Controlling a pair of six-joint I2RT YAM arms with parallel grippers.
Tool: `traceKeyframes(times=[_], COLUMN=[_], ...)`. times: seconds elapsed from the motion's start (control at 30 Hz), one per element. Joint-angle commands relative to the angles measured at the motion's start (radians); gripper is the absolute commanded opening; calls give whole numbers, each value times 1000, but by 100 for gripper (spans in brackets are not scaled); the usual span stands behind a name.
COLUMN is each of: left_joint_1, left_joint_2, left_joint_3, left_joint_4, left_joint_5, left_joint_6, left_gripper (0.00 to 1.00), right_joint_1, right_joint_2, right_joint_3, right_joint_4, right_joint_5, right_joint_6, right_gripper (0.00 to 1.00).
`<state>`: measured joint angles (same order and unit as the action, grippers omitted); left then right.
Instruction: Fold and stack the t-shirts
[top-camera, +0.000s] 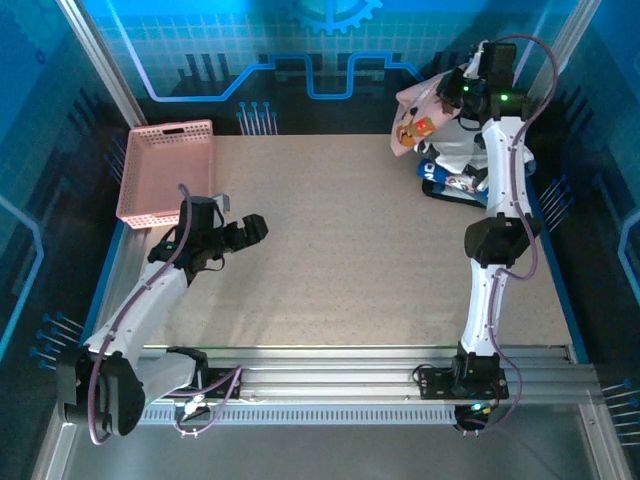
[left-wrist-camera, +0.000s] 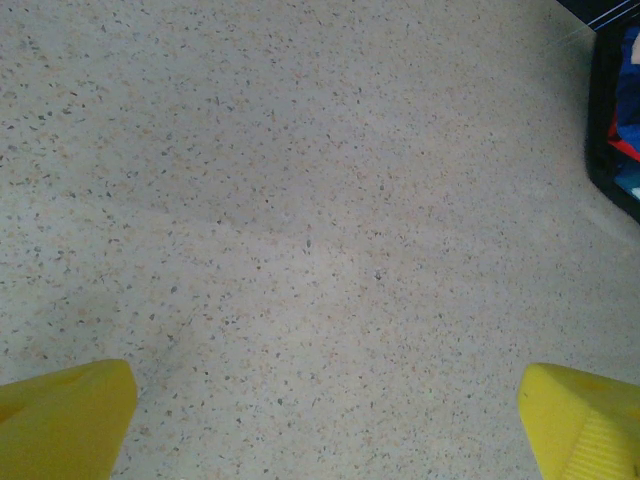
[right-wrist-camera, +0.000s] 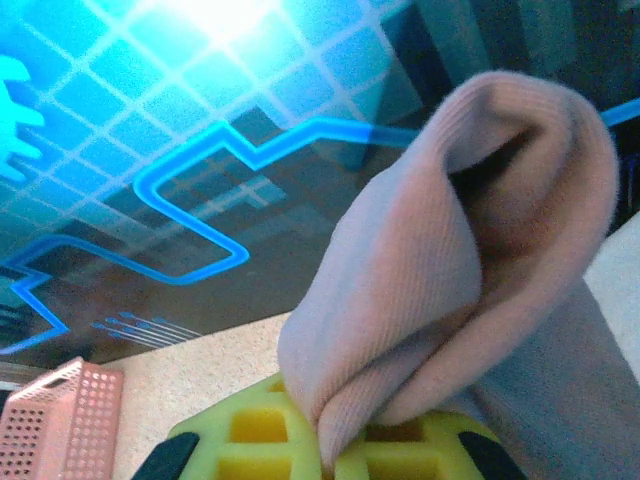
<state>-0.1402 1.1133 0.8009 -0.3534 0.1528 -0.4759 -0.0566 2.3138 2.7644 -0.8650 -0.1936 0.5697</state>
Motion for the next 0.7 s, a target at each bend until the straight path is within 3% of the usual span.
traceKeyframes(times=[0.0, 0.23, 0.53, 0.67], left_joint_1=[2, 2, 0, 1], left_joint_2=[-13, -21, -20, -11], left_joint_3=[3, 6, 2, 8], left_joint_4=[-11, -22, -7, -15], left_joint_5=[-14, -14, -4, 4], left_joint_6=[-6, -13, -35, -38], left_gripper=[99, 99, 99, 99], right_joint_1=[-43, -133, -309, -379], right_joint_2=[-5, -106, -442, -466], right_joint_3=[40, -73, -729, -863], right_joint_4=[59, -7, 215, 227], right_joint_5=[-54, -106, -204, -206], right_joint_6=[30, -40, -33, -33], right_gripper=[0, 0, 0, 0])
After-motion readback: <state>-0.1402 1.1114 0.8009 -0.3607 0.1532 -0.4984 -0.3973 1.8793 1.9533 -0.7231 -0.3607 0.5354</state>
